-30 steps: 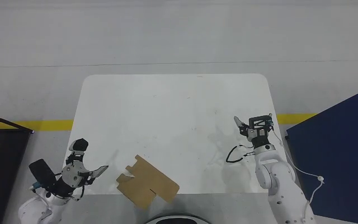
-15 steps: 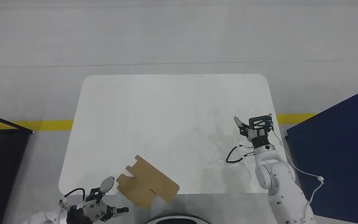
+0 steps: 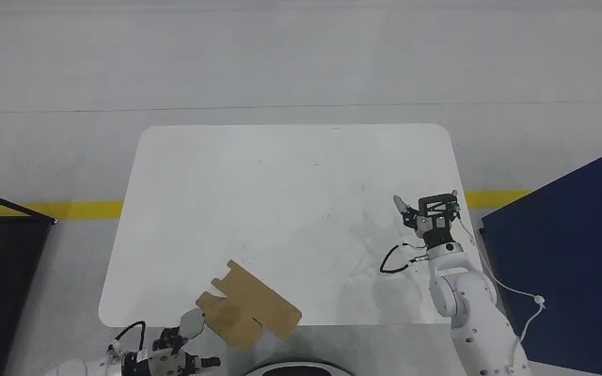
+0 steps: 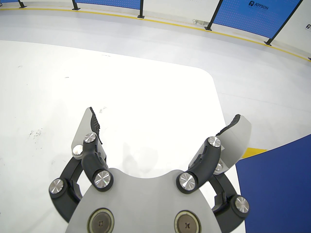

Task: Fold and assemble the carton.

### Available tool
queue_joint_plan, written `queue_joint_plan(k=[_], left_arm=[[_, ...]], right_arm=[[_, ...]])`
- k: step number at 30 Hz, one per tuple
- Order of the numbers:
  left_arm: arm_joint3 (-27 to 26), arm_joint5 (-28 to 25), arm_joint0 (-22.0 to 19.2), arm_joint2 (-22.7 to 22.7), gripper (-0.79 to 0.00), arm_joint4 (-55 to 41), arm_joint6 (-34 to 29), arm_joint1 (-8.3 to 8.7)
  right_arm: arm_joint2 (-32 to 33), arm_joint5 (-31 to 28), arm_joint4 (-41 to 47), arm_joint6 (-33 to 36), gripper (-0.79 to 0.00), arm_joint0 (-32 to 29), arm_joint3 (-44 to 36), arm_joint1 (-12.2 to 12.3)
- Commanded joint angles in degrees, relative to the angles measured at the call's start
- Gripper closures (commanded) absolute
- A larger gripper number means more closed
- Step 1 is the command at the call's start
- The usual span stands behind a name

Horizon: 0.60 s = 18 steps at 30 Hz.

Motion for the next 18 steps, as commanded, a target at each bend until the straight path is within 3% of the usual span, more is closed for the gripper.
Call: queue_joint_plan(k=[1,5,12,16,18], left_arm=[[-2.2,2.0,1.4,1.0,-0.785,11.3,-3.7,0.18],[-4.3,6.0,3.8,3.3,-0.785,21.3,-10.2,0.38],[-5.9,13.5,6.9,5.9,-0.785,28.3,-21.0,0.29],[-5.3,9.3,5.7,8.2,-0.785,27.8,-28.1,-0.09],[-5.1,7.6,4.3,9.8,-0.708,26.8,-30.1,-0.30]], right_arm=[[0.0,0.0,0.0,0.0,-0.785,0.0,0.0,0.0],[0.0,0.0,0.0,0.0,-0.785,0.0,0.0,0.0],[0.0,0.0,0.0,0.0,-0.785,0.0,0.0,0.0],[0.0,0.0,0.0,0.0,-0.785,0.0,0.0,0.0],[0.0,0.0,0.0,0.0,-0.785,0.0,0.0,0.0]])
